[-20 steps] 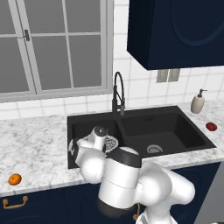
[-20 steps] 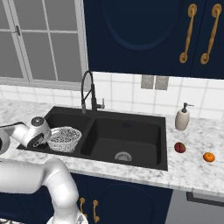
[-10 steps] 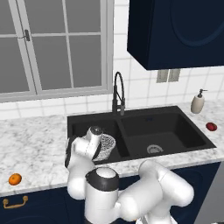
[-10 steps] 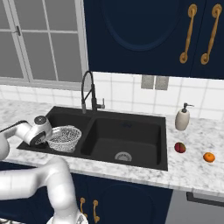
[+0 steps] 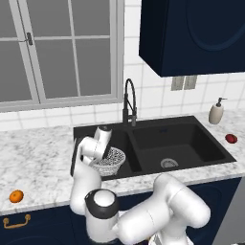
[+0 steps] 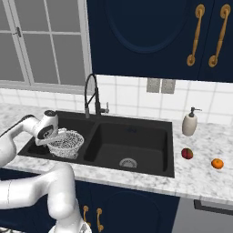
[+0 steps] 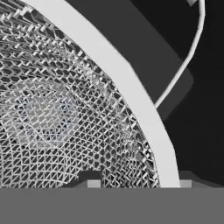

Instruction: Put the colander in the sink, put the tangerine, tangerine, mango in the colander, and turn on the sink faucet and pour water over the colander.

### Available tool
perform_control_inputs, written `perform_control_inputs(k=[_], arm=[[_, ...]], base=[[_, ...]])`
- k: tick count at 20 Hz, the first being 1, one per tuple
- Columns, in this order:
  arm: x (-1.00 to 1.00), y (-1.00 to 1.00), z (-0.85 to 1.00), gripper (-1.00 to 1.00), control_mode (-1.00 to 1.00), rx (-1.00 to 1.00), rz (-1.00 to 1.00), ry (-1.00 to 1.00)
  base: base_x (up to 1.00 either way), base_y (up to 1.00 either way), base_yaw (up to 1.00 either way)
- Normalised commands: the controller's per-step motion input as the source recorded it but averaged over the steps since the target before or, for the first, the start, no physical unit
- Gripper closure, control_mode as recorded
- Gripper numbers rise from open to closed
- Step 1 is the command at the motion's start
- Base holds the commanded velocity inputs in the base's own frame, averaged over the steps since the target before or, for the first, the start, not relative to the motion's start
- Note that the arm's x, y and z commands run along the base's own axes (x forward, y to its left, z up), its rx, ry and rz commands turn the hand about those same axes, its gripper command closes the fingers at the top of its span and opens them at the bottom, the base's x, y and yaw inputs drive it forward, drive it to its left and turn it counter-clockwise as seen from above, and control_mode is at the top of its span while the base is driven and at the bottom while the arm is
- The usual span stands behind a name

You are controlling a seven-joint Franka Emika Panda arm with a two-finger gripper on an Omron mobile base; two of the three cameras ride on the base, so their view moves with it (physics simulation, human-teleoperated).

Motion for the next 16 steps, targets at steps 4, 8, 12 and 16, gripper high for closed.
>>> perform_control_inputs(k=[4,8,12,16], arm=[[-0.26,0.09,0.13,-1.00,-1.00,-0.09,-0.25,0.00],[-0.32,0.16,0.37,-1.00,-1.00,-0.09,-0.23,-0.05],[-0.57,0.37,0.66,-1.00,-1.00,-0.06,-0.21,-0.10],[-0.59,0.58,0.92,-1.00,-1.00,-0.05,-0.21,-0.11]], base=[[0.00,0.00,0.00],[0.00,0.00,0.00],[0.00,0.00,0.00],[0.00,0.00,0.00]])
